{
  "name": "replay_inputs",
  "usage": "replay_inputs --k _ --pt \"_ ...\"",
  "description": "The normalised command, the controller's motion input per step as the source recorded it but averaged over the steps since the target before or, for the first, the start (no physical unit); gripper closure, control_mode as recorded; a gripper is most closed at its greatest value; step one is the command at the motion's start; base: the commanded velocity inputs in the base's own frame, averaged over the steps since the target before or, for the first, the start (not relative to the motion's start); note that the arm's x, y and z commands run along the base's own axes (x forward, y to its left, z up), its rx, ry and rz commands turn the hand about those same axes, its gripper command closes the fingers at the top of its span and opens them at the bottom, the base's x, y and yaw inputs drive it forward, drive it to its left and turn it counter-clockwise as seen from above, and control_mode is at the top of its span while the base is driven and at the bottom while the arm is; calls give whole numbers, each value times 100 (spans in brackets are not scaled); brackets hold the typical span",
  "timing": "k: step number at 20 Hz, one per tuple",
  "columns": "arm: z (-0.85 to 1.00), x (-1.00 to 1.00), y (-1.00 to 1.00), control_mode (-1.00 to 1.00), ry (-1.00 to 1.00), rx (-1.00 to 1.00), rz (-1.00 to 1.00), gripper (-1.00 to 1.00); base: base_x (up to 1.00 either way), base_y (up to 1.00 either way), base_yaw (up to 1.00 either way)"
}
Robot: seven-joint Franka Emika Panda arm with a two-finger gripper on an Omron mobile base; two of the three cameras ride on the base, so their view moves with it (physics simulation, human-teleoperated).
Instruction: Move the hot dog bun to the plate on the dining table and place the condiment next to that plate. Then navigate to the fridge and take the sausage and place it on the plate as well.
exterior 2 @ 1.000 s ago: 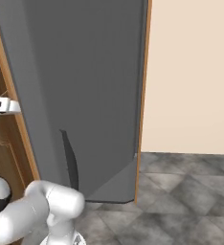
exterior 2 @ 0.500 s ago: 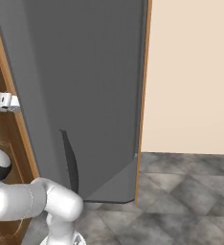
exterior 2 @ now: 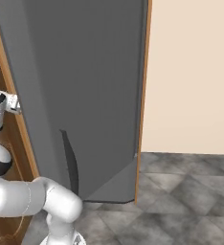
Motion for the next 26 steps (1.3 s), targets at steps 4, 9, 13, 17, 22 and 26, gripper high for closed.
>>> replay_inputs --k 4,9,13,17,22,26 --pt "0 -86 -100 -100 0 -11 -25 -100 0 0 0" --pt "0 -84 -100 -100 0 -9 -22 -100 0 0 0" --pt "0 -76 -100 -100 -1 -10 -20 -100 0 0 0" --pt "0 -63 -100 -100 -4 -10 -17 -100 0 0 0" --pt "4 -29 -100 -100 -5 -9 -8 -100 0 0 0" --pt "13 0 -100 -100 -1 -3 -1 -100 0 0 0"
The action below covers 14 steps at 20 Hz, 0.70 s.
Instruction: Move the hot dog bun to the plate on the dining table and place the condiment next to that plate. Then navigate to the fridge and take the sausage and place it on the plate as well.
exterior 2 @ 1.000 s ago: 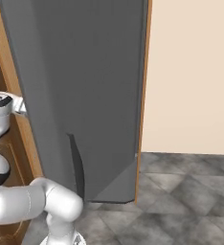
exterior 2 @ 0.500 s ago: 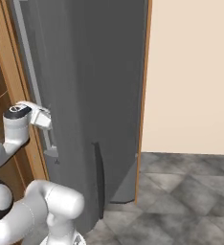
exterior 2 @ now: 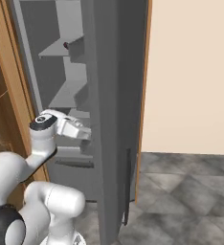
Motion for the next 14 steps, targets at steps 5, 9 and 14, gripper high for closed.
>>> replay_inputs --k 5,9,14 --pt "22 14 -100 -100 -10 2 9 -100 0 0 0" --pt "22 6 -100 -100 -27 13 26 -100 0 0 0" --pt "23 -39 -55 -100 -31 7 26 -100 0 0 0"
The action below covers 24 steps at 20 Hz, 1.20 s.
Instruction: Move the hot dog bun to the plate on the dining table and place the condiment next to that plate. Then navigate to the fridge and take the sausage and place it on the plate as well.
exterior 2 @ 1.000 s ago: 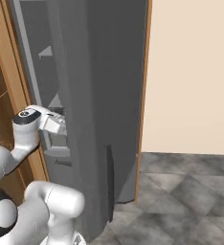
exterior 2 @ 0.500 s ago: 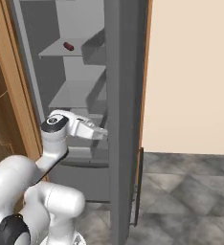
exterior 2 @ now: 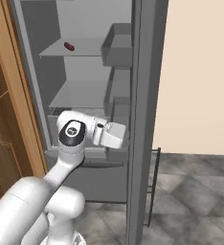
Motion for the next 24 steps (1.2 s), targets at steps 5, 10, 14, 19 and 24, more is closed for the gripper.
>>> replay_inputs --k 5,10,14,19,24 --pt "47 -74 95 -100 -1 0 25 -100 0 0 0" --pt "85 -33 100 -100 17 5 38 -100 0 0 0" --pt "78 -4 90 -100 31 25 45 -100 0 0 0" --pt "18 -7 75 -100 23 43 44 -100 0 0 0" --pt "-10 0 60 -100 8 45 35 -100 0 0 0"
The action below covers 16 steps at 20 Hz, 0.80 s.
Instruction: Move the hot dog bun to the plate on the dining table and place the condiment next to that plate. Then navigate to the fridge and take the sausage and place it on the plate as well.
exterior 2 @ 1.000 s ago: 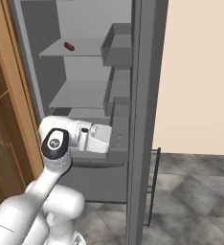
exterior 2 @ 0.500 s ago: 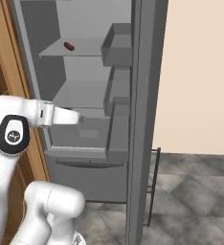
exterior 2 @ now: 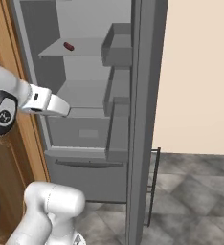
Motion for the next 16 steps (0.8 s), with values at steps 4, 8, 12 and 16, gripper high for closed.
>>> replay_inputs --k 4,8,12,16 --pt "-20 0 43 -100 5 42 29 -100 0 0 0" --pt "-58 0 24 -100 4 24 20 -100 0 0 0" --pt "-59 9 3 -100 4 6 14 -100 0 0 0" --pt "-9 0 0 100 0 0 3 -100 3 0 6"
